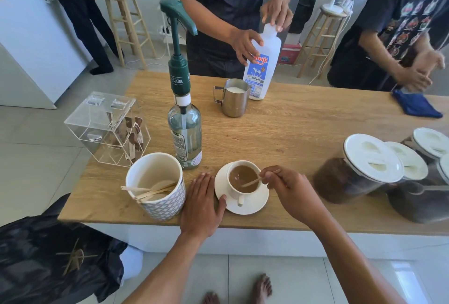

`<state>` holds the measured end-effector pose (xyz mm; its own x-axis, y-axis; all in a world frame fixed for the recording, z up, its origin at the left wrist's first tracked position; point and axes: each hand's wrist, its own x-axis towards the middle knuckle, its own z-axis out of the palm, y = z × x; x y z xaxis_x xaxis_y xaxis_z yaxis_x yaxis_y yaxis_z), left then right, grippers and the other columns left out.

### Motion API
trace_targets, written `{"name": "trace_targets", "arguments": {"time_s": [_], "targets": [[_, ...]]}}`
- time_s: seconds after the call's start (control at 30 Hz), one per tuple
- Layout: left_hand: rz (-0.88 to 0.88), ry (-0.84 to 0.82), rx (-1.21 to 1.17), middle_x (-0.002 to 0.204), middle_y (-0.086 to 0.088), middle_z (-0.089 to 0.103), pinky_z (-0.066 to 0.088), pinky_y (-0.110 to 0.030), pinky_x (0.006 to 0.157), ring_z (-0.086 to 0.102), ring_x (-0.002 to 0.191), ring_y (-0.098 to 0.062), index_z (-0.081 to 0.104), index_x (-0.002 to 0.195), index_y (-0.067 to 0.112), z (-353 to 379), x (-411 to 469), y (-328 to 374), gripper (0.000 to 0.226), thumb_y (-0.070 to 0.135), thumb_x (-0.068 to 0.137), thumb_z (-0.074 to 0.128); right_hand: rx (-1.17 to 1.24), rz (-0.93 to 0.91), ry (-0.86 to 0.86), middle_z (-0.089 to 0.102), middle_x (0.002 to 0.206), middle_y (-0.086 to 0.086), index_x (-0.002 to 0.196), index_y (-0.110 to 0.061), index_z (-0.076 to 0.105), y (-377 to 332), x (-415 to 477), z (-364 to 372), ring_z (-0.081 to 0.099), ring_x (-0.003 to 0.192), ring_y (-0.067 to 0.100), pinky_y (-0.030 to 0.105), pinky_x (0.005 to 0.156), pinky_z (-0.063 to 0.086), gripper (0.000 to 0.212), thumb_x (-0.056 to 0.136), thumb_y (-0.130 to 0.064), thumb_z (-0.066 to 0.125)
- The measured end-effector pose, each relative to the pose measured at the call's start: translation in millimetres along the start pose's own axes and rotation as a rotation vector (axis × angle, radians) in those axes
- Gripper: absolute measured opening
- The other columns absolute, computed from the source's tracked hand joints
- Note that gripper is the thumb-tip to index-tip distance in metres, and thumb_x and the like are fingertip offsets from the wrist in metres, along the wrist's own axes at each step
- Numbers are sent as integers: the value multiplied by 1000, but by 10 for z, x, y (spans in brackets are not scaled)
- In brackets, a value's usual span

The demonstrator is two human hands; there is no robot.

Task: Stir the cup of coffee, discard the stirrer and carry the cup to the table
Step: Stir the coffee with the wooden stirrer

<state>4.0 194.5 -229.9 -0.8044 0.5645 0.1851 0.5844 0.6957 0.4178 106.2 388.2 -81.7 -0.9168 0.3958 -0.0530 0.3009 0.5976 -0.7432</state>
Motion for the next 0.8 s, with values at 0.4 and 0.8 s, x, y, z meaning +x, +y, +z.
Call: {"name": "trace_targets", "arguments": {"time_s": [0.4, 0.8], "targets": [[-39, -57, -26, 158, -6, 34, 13, -36, 124, 19, 149, -18, 35, 151, 9, -66, -46, 26, 74, 56, 100, 10, -36, -71, 79, 71, 78, -10, 100, -30, 68, -54, -91, -286, 67, 76, 10, 35, 72, 55, 16, 99, -31, 53], [-151, -190, -93, 156, -1, 35, 21, -29, 118, 26, 145, -16, 35, 150, 15, -354, -337, 242, 59, 49, 103, 24, -87, -148, 11, 71, 90, -13, 104, -24, 71, -61, -331, -358, 66, 85, 8, 30, 76, 52, 18, 99, -27, 54]]}}
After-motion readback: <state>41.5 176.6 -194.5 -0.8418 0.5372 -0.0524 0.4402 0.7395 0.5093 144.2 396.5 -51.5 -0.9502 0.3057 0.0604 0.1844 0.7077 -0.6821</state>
